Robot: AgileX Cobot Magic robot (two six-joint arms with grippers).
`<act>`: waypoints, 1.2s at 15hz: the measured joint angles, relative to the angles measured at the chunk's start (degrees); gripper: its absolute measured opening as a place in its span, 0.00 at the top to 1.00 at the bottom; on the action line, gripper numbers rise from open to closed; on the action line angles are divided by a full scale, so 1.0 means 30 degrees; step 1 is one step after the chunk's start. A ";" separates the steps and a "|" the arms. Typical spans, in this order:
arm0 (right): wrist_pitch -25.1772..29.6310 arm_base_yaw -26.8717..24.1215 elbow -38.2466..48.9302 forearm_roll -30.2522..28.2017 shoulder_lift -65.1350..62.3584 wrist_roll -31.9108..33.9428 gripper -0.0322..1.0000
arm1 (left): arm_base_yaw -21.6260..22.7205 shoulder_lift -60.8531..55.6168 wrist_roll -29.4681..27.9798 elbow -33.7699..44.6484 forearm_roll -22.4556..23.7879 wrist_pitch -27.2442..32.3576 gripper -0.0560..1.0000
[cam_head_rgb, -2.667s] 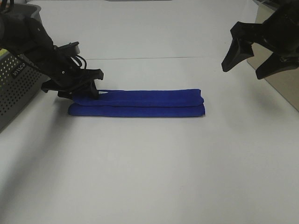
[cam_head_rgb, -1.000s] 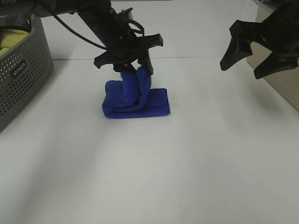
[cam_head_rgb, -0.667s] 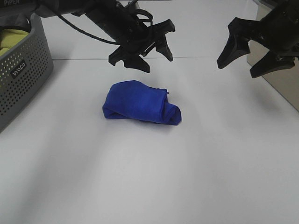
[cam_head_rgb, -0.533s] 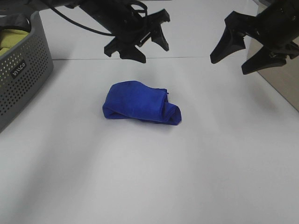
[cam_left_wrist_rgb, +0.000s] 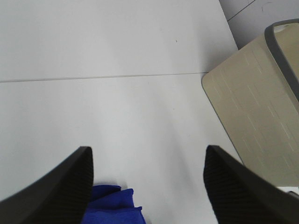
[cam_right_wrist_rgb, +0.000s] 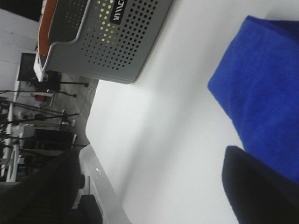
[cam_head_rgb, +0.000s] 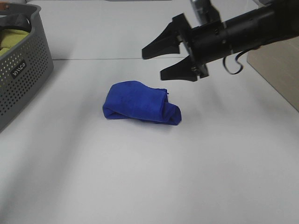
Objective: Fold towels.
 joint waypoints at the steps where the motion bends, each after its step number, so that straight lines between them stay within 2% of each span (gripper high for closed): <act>1: 0.0000 0.0649 -0.0573 0.0611 0.1165 -0.0611 0.21 | 0.0000 -0.0363 0.0649 0.0000 0.0363 0.0229 0.34; 3: 0.0401 0.1585 -0.3170 0.1050 0.4545 -0.0630 0.22 | -0.0019 -0.1184 0.2617 0.0000 0.0917 0.1012 0.34; 8: 0.0286 0.1566 -0.4488 0.0668 0.7181 0.2044 0.22 | -0.0019 -0.1986 0.2884 0.0000 0.2215 0.2445 0.34; 12: 0.0993 0.1566 -0.4641 -0.0229 0.6627 0.2349 0.23 | -0.0019 -0.2731 0.2884 0.0000 0.3285 0.4087 0.34; 13: 0.1432 0.1566 -0.4641 -0.0840 0.5978 0.2349 0.23 | -0.0019 -0.3056 0.2884 0.0000 0.3686 0.4775 0.34; 15: 0.1891 0.1566 -0.4660 -0.3266 0.4144 0.3361 0.23 | -0.0019 -0.3915 0.2884 0.0000 0.4526 0.6303 0.34; 18: 0.2120 0.1566 -0.4698 -0.8900 0.1050 0.6952 0.23 | -0.0019 -0.5653 0.2674 0.0076 0.6245 0.7296 0.34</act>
